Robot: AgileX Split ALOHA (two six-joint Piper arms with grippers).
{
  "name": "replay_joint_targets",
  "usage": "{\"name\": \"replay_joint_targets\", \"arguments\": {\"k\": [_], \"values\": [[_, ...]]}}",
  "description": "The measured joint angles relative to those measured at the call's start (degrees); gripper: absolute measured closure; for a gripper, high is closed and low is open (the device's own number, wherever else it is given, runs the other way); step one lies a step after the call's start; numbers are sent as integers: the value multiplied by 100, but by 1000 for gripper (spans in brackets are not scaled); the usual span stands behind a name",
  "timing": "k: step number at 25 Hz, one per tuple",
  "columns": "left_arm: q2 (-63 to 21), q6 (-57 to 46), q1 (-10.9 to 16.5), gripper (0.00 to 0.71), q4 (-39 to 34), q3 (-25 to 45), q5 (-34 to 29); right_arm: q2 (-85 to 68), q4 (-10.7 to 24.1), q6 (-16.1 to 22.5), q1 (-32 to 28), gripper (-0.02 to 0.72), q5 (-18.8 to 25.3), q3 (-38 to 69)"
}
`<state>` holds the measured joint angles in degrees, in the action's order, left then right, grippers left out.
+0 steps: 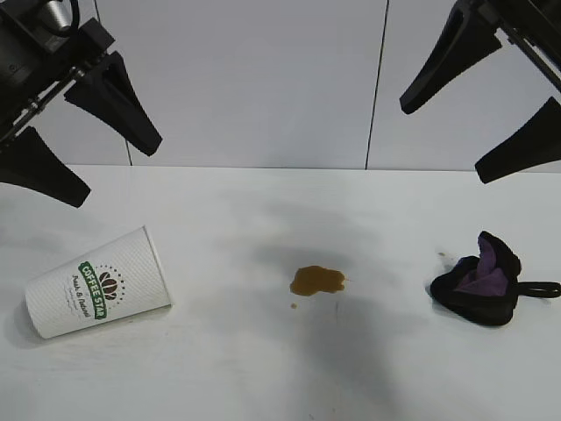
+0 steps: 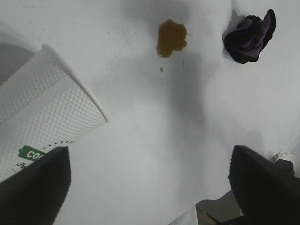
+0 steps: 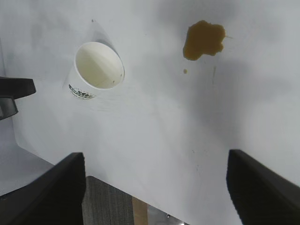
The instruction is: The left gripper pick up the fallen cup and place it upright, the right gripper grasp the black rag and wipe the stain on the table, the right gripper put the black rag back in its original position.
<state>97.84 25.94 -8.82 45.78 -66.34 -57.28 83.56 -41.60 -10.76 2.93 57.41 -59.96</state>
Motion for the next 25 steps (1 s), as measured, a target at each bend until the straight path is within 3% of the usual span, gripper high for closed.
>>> {"name": "replay_joint_targets", "arguments": {"k": [9, 13, 16, 20, 25], "values": [[0, 0, 0, 52, 64, -39, 4, 0, 0, 0, 0, 138, 0, 0], [5, 262, 0, 52, -280, -515, -536, 0, 0, -5, 0, 138, 0, 0], [5, 636, 0, 52, -664, -1177, -1066, 0, 0, -24, 0, 138, 0, 0], [5, 1471, -47, 72, -783, -1804, -1193, 0, 0, -45, 0, 138, 0, 0], [5, 2646, -369, 128, -798, -2065, -1243, 0, 0, -49, 0, 138, 0, 0]]}}
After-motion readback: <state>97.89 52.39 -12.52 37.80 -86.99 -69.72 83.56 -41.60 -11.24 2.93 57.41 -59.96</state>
